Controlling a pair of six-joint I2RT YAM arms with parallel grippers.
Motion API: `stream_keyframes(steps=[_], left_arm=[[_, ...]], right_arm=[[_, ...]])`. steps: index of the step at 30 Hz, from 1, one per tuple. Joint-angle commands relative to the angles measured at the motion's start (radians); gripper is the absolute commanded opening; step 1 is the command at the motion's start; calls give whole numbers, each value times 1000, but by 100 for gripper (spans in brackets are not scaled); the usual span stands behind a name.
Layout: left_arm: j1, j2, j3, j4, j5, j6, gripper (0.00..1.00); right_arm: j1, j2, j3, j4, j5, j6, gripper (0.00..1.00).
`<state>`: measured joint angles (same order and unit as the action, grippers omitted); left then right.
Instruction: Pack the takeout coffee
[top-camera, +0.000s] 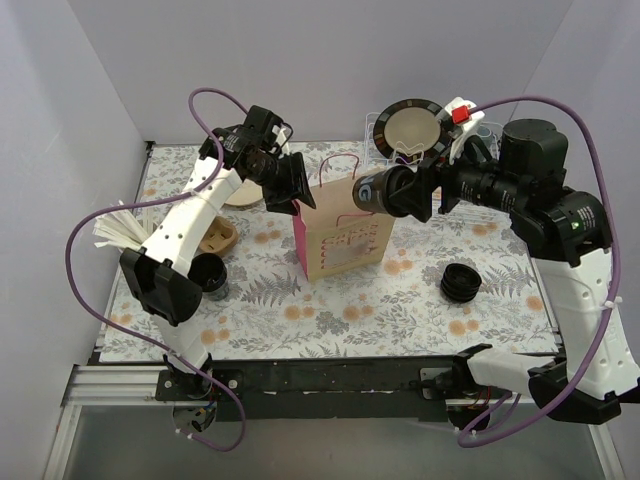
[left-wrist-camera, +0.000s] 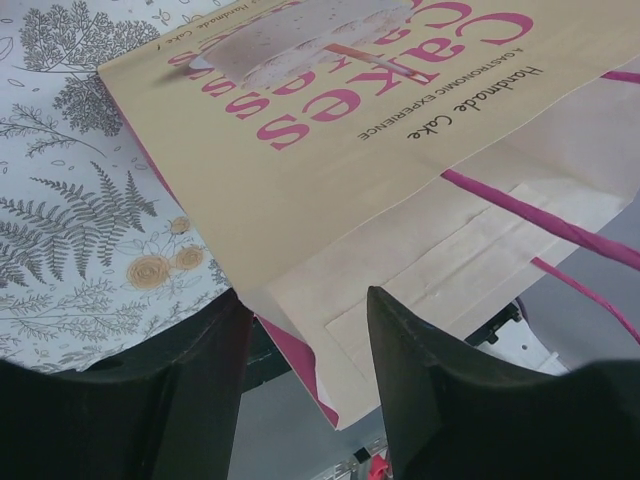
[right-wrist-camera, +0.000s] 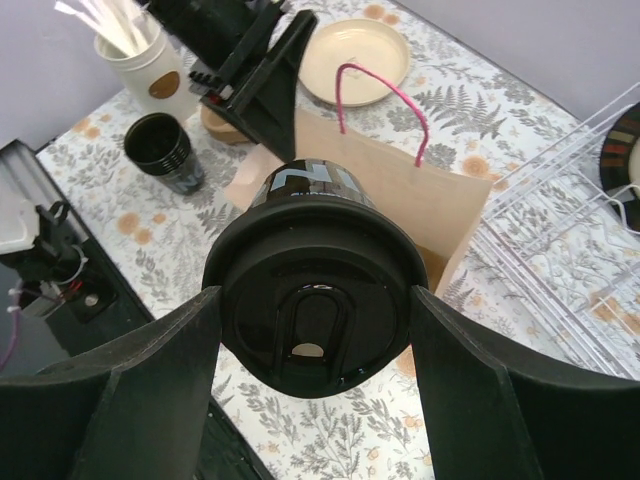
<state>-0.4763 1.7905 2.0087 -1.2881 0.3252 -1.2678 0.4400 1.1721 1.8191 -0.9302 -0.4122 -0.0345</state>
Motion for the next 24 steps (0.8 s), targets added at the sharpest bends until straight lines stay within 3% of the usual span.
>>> stream_keyframes(steps=[1,7,13,20,24], left_arm=[[-2,-35,-7,-45,-56,-18,49],[-4,-161,-122,-1,-126,-70,49],[-4,-158,-173,90,-114,-71,49],[-4,-14,-33,59,-121,34,43],[-4,72,120,6,-167,96,40]], right_arm=[[2,29,72,56,114,-1,46],[2,40,28,118,155,-41,46],[26,76,31,180,118,-125,45],[101,150,118,139,187,-214,45],[143,155,108,85,233,-263,45]])
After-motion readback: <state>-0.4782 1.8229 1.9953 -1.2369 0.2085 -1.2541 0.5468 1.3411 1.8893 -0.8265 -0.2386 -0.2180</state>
